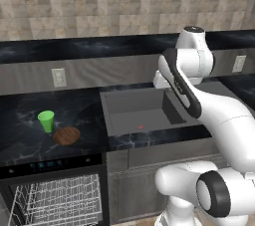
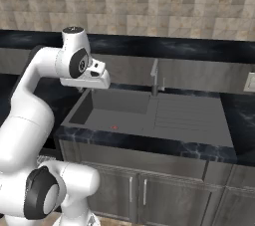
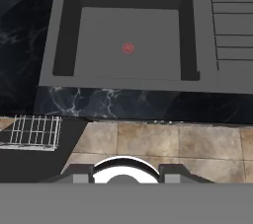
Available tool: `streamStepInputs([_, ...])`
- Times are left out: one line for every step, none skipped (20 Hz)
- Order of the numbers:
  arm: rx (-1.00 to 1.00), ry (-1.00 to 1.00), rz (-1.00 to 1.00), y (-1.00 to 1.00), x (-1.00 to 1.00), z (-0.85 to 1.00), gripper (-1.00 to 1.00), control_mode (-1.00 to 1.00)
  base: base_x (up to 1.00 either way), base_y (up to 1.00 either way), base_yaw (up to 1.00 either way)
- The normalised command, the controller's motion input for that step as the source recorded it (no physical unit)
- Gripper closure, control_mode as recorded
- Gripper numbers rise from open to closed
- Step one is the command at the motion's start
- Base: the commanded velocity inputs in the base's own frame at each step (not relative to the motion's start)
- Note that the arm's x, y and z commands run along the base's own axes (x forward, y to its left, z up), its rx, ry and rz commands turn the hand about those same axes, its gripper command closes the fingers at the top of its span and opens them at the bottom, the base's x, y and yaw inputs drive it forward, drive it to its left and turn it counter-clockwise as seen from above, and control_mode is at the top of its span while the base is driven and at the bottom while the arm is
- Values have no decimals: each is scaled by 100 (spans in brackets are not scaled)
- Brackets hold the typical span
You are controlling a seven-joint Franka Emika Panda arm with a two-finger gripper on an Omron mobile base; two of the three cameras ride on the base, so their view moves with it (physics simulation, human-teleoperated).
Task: Pick up the cup and bowl from the counter, place them in the dishwasher, and close the dishwasher door.
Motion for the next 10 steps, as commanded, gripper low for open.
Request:
streamStepInputs([1, 0, 0, 0, 0, 0, -100, -100, 0, 0, 0])
streamStepInputs([1, 0, 0, 0, 0, 0, -100, -100, 0, 0, 0])
streamStepInputs([1, 0, 0, 0, 0, 0, -100, -100, 0, 0, 0])
streamStepInputs([1, 0, 0, 0, 0, 0, -100, -100, 0, 0, 0])
streamStepInputs([3, 0, 0, 0, 0, 0, -100, -100, 0, 0, 0])
streamStepInputs([3, 0, 0, 0, 0, 0, -100, -100, 0, 0, 0])
streamStepInputs([3, 0, 0, 3, 0, -2, -100, -100, 0, 0, 0])
streamStepInputs([3, 0, 0, 7, 0, -4, -100, -100, 0, 0, 0])
streamStepInputs([3, 0, 0, 10, 0, -4, -100, -100, 0, 0, 0])
streamStepInputs([3, 0, 0, 11, 0, -4, -100, -100, 0, 0, 0])
